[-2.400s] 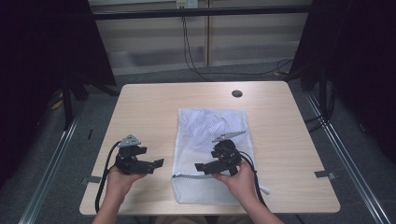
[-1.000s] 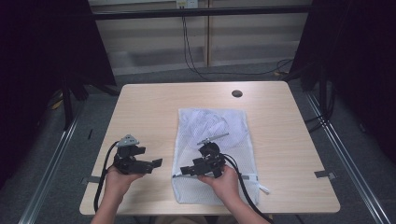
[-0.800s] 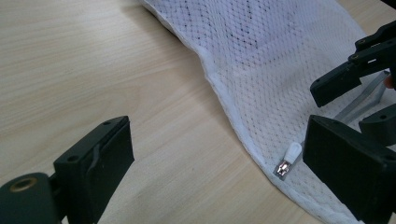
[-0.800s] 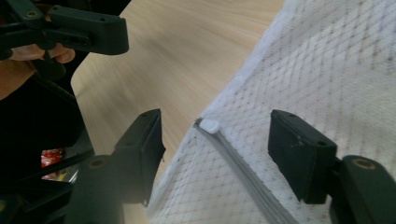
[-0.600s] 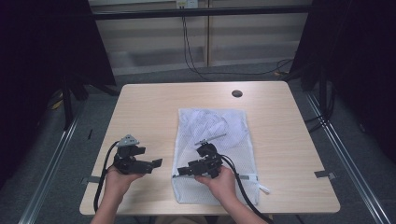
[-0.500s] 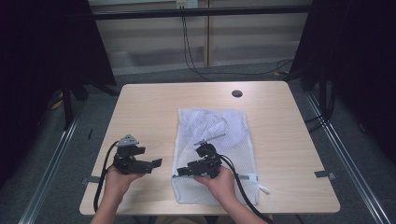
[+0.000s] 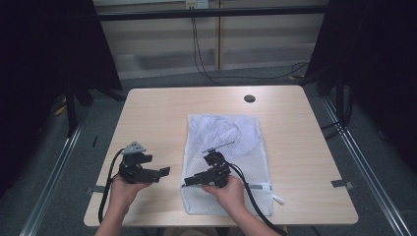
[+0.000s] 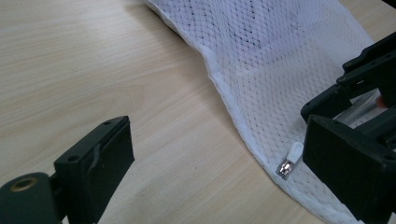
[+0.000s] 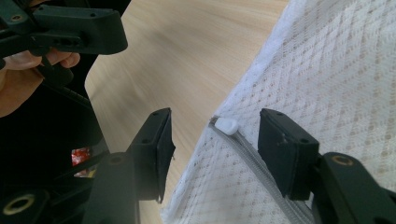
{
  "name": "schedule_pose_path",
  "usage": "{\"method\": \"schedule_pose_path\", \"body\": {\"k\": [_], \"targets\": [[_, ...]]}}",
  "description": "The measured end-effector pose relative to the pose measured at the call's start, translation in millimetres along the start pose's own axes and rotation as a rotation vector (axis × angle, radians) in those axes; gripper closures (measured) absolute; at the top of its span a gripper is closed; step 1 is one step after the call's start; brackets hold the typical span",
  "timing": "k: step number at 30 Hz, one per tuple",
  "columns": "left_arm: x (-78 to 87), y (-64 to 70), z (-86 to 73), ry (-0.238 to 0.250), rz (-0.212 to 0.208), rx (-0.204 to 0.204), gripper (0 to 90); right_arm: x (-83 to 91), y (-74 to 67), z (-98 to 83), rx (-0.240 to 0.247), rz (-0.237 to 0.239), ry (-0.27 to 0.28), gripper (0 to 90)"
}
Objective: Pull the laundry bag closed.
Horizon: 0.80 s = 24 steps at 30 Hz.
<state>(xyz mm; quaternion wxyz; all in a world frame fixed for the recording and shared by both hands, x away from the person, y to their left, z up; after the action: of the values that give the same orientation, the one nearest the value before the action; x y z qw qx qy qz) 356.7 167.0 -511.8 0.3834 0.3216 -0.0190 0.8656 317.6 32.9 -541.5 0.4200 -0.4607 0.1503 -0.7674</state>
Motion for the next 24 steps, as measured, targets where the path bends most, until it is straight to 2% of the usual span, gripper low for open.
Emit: {"method": "schedule_pose_path", "body": {"k": [8,24], "targets": [[0.1,-0.3,-0.1,0.001,0.002,0.002,8.6,-3.9,-1.1,-2.0,-0.026,0.004,-0.015,48.5],[-0.3,-0.9,-0.8,-0.003,0.005,0.004,8.7,-14.3,-2.5,-4.1,-0.033,0.003,-0.029,60.4]]}}
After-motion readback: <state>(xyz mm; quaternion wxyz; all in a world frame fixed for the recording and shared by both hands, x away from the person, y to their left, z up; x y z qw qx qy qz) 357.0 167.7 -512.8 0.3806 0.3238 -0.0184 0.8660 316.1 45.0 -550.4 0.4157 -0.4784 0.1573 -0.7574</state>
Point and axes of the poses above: each handheld gripper's, and its own axes: x roughly backward along the jaws, z roughly out of its top, y roughly to its right, the point moved 10 cm from there along -x, roughly forward along the jaws, and after that the axes turned 5 degrees about y, right-handed, at the moved point
